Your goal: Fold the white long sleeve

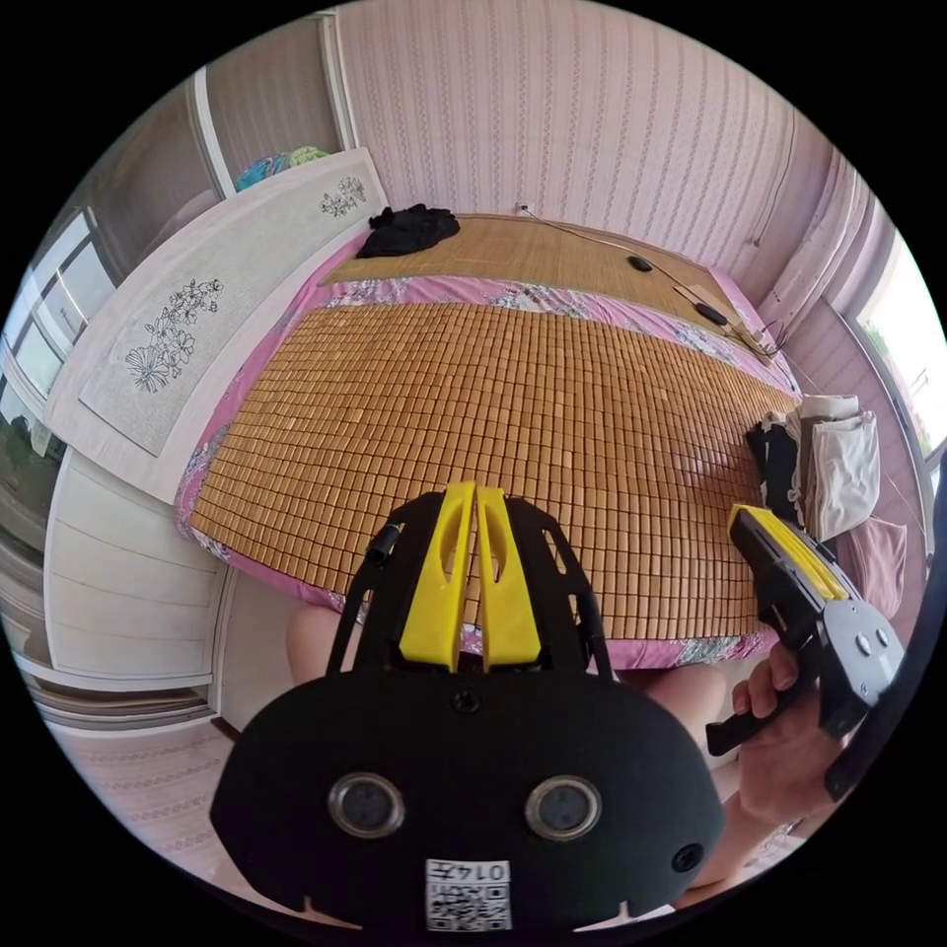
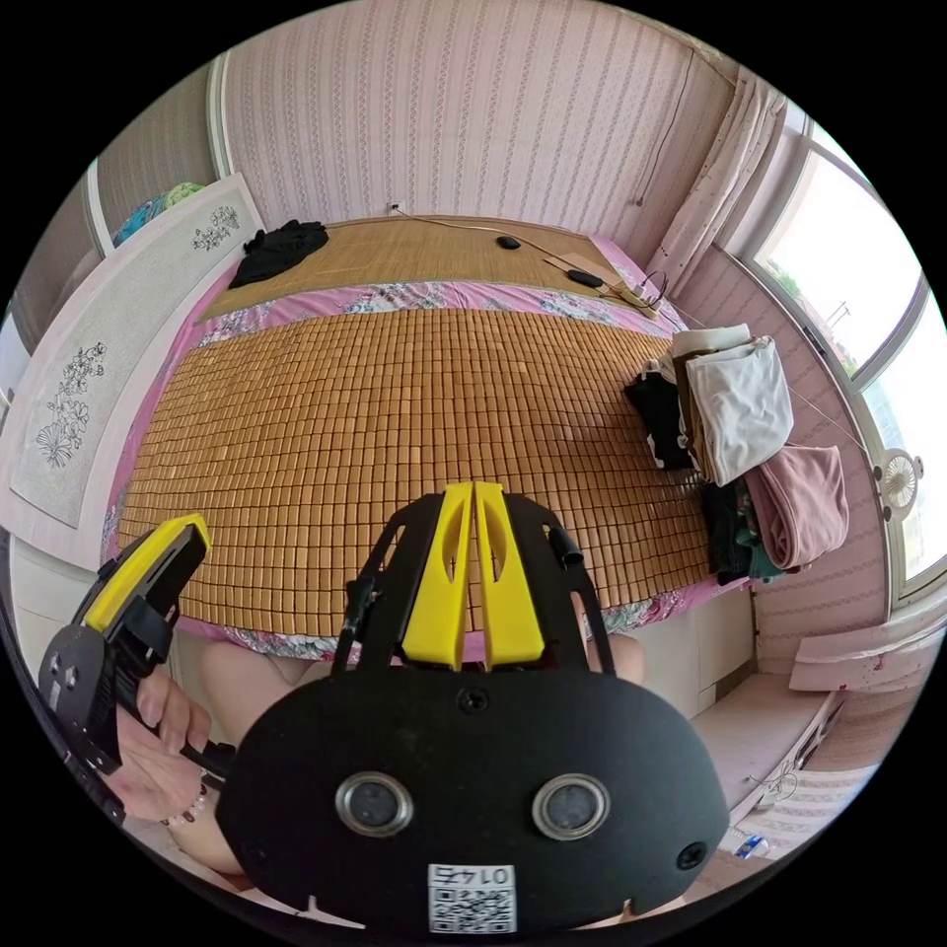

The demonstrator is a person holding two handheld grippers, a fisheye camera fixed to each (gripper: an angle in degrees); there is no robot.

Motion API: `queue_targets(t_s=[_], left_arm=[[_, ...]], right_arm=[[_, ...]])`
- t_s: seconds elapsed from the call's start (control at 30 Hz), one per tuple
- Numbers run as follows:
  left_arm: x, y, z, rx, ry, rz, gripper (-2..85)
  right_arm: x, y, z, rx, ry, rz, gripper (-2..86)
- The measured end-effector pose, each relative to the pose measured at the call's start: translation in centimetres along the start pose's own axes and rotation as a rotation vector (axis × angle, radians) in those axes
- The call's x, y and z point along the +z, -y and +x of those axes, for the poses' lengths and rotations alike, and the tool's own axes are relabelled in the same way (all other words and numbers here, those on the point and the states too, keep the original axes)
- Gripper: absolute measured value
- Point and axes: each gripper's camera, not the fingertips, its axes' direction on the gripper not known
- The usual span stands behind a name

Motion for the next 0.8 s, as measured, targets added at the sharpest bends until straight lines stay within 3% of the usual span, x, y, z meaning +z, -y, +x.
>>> queue_targets(t_s=[0.8], left_arm=[[-0.4, -0.9, -1.1, 0.016, 0.0, -0.025, -0.9]], right_arm=[[1.6, -1.0, -1.7, -0.007, -0.003, 0.008, -1.0]])
